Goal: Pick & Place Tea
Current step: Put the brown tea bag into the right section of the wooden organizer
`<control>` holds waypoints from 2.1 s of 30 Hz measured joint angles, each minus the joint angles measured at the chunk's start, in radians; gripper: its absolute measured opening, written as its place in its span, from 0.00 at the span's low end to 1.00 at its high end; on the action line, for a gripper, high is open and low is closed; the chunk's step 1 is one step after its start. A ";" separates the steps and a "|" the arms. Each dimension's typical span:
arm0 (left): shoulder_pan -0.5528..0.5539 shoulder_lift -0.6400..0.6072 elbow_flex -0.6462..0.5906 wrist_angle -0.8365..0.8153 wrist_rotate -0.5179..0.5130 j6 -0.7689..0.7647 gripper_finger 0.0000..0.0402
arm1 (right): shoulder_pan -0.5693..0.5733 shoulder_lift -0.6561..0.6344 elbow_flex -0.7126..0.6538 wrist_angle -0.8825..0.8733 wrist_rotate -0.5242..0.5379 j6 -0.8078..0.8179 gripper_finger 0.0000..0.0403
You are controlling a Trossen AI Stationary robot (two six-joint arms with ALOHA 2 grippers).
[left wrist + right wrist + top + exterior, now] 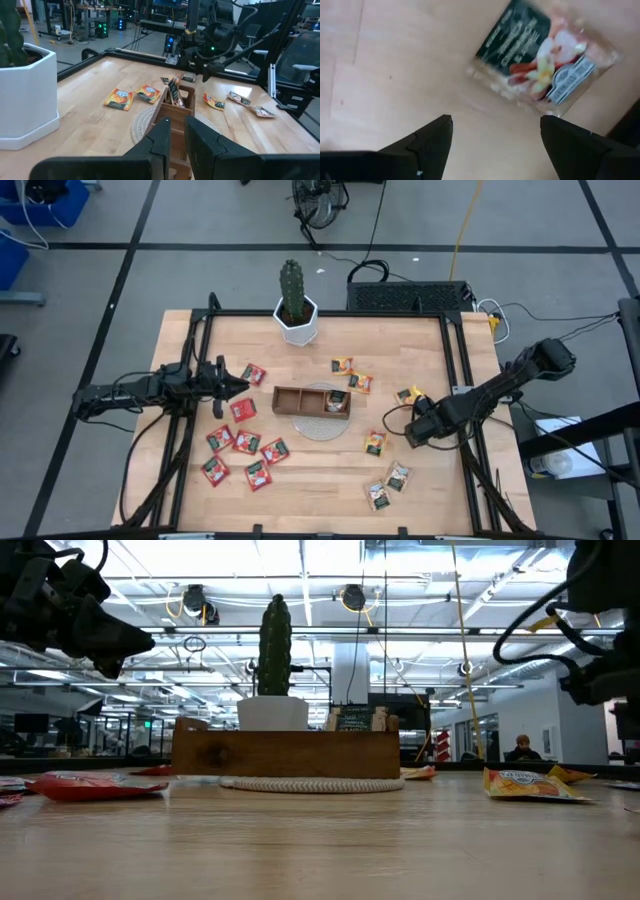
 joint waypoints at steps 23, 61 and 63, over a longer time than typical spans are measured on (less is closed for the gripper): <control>0.000 0.000 0.000 0.000 0.000 0.000 0.14 | -0.133 -0.061 -0.012 -0.114 0.211 -0.366 0.70; 0.000 0.000 0.000 0.000 0.000 0.000 0.14 | -0.171 -0.061 -0.200 0.142 -0.064 -0.262 0.11; 0.000 0.000 0.000 0.001 0.000 0.000 0.14 | -0.171 -0.062 -0.200 0.178 -0.055 -0.262 0.04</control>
